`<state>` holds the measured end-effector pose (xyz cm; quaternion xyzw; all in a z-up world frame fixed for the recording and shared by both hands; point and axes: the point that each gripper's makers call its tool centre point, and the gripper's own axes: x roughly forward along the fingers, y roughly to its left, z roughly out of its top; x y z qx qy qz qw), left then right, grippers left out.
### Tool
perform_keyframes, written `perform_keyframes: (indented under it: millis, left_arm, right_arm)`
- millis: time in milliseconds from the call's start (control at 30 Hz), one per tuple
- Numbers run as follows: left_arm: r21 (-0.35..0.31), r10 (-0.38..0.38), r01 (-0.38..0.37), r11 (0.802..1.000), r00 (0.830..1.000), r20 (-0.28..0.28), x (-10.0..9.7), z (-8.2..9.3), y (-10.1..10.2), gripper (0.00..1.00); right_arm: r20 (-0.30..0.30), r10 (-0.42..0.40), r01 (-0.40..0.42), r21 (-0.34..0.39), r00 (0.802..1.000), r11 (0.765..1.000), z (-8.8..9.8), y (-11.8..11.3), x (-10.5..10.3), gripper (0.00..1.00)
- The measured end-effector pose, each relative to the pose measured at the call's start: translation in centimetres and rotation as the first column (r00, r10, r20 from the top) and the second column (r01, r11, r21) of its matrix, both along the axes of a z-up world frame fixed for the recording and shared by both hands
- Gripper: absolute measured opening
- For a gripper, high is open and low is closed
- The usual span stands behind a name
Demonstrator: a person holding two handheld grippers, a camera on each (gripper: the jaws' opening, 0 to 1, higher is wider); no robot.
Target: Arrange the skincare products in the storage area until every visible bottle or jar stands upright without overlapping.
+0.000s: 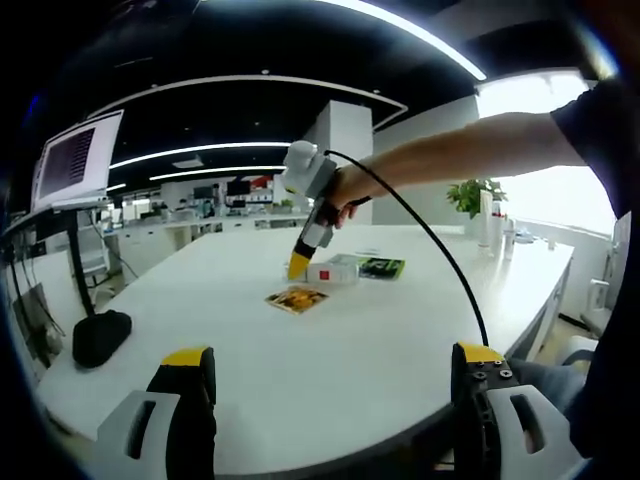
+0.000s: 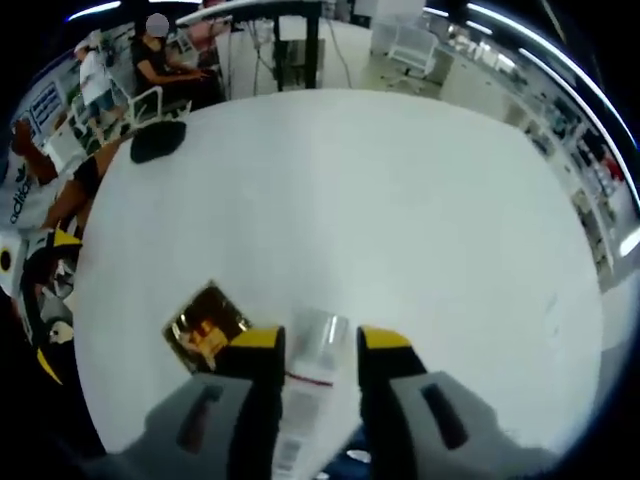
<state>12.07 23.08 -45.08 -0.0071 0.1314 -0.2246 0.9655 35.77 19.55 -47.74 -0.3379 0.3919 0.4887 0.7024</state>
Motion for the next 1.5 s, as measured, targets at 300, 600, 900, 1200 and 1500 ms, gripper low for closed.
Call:
perform_keyframes:
  millis: [300,600,900,1200,1500]
  left_arm:
    - [-0.007,-0.002,0.002,1.000,1.000,-0.004,-0.2,-0.2,0.0,1.00]
    - [-0.011,-0.005,0.005,1.000,1.000,-0.004,-0.3,-0.3,0.0,1.00]
    - [-0.012,-0.008,0.008,1.000,1.000,-0.005,-0.5,-0.4,0.0,1.00]
    - [-0.005,-0.007,0.007,1.000,1.000,-0.007,-0.4,-0.5,0.2,1.00]
    - [0.000,-0.018,0.018,1.000,1.000,-0.008,-0.4,-0.3,-0.3,1.00]
  right_arm:
    - [-0.006,-0.006,0.006,-0.016,1.000,1.000,-0.1,-0.2,-0.6,0.28]
    - [-0.008,-0.010,0.010,-0.034,1.000,0.999,-0.4,-0.4,-1.3,0.25]
    - [0.009,0.013,-0.012,-0.029,1.000,1.000,-0.5,-0.4,-2.0,0.19]
    - [0.063,0.051,-0.051,-0.012,0.997,0.999,0.1,-0.3,-1.3,0.18]
    - [0.099,0.054,-0.061,0.071,0.994,0.996,1.7,0.5,-0.5,0.18]
